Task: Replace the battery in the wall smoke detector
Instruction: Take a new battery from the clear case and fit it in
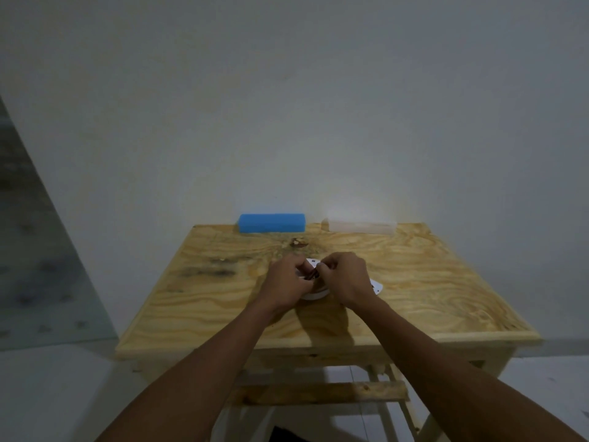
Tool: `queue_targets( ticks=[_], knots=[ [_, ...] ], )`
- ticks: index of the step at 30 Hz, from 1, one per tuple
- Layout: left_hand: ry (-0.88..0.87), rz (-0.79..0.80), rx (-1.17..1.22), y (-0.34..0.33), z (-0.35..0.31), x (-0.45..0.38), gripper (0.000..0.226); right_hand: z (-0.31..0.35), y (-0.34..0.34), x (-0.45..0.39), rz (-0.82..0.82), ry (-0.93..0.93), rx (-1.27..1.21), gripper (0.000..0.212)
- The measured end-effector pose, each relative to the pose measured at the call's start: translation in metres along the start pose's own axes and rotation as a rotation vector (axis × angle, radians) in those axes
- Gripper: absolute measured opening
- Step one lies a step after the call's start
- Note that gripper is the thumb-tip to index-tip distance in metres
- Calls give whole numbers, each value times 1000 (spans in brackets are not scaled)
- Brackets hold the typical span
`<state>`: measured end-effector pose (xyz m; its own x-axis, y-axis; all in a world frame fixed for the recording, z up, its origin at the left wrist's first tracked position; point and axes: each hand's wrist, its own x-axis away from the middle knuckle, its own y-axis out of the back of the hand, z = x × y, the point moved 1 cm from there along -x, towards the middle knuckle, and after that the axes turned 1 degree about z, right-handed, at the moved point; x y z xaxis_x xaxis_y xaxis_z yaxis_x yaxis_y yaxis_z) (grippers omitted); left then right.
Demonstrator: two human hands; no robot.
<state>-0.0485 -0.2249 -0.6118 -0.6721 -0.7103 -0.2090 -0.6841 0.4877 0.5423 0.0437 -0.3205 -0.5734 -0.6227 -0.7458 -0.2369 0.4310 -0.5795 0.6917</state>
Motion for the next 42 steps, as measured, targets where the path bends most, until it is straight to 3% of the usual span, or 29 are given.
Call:
queue_targets(
  ticks=[6,18,24,32,36,42],
  knots=[
    [-36,-50,42,-2,-1,2,20,-4,-4,-9,-43,-83,8,20],
    [-37,-43,-2,-5,8,2,19,-11,-3,14,50,129,54,29],
    [-33,-60,0,-6,8,4,19,-2,12,-6,193,11,27,28],
    [-47,37,-5,11,18,16,65,1,3,-20,275,-125,-4,20],
    [-97,11,-24,10,19,16,62,1,5,-24,300,-230,-92,12],
    [-91,0,9,8,23,15,65,6,1,-20,225,-85,126,24]
  ],
)
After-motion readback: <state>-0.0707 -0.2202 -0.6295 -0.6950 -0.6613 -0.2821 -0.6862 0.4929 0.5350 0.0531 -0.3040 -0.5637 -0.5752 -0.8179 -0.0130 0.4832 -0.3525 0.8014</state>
